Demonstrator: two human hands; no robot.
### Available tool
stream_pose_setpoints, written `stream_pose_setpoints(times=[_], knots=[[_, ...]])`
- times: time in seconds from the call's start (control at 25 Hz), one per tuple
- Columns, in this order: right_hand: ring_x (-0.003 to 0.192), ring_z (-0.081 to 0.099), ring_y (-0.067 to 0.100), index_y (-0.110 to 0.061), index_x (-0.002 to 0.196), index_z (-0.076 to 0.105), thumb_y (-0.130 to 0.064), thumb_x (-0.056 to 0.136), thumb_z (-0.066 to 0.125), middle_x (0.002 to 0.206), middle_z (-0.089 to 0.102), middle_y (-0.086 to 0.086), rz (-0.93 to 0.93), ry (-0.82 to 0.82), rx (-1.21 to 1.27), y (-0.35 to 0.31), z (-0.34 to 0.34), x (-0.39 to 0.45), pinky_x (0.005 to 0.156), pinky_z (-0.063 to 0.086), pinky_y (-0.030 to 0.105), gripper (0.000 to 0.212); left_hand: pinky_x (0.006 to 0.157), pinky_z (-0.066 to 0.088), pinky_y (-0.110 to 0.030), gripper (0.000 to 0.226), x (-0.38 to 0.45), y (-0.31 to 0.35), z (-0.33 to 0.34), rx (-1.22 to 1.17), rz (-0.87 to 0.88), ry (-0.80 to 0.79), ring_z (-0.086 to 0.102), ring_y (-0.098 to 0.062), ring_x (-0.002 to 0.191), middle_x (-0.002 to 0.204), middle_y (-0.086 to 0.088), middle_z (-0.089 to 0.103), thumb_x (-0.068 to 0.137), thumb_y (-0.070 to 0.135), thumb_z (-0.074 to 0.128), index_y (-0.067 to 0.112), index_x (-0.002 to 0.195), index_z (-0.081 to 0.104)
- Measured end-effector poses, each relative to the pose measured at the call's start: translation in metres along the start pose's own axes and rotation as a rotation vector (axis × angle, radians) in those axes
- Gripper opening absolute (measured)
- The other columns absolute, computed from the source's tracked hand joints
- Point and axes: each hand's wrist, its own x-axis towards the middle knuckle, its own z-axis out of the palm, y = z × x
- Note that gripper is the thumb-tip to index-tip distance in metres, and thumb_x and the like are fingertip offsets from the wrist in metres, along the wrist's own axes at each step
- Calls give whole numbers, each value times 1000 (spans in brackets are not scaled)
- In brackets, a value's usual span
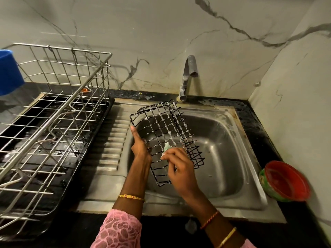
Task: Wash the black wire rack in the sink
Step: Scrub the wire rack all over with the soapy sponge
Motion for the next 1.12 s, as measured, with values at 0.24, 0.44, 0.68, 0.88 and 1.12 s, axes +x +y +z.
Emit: stream_pose_setpoints(times=[0.24, 0.44, 0.68, 0.88, 1.12], knots=[[83, 57, 20, -5, 67, 63, 21, 72, 49, 81, 60, 6, 228, 89, -26, 44, -26, 37, 70, 45, 10, 29, 66, 39, -31, 83, 7, -1, -4, -11, -20, -35, 45, -12, 68, 78, 2, 52, 76, 79, 44, 19, 133, 50], [79, 49, 13, -8, 59, 60, 13, 72, 50, 71, 59, 3, 175, -26, 46, 30, -6, 35, 67, 39, 19, 26, 57, 31, -26, 76, 4, -3, -2, 16, 28, 25, 34, -8, 59, 68, 7, 37, 84, 72, 41, 19, 138, 44], [80, 49, 16, -6, 62, 59, 15, 68, 49, 76, 54, 5, -52, -160, 89, 13, 7, 31, 67, 43, 22, 24, 101, 44, -46, 101, 7, -5, -8, -23, -42, -1, 52, -30, 120, 137, -13, 52, 72, 83, 43, 15, 146, 33], [81, 53, 16, -4, 69, 56, 16, 73, 45, 88, 49, 7, 220, -38, 134, 46, -1, 39, 67, 48, 16, 23, 110, 34, -53, 100, 6, -2, -8, -46, -31, 37, 40, -34, 134, 150, -15, 37, 75, 81, 42, 13, 148, 28], [82, 55, 14, -1, 73, 63, 12, 74, 59, 88, 58, 9, 197, -63, 156, 21, -2, 27, 74, 46, 9, 13, 106, 40, -52, 101, 8, -4, -11, -67, -31, 85, 45, -35, 130, 148, -16, 40, 76, 79, 44, 10, 147, 28]])
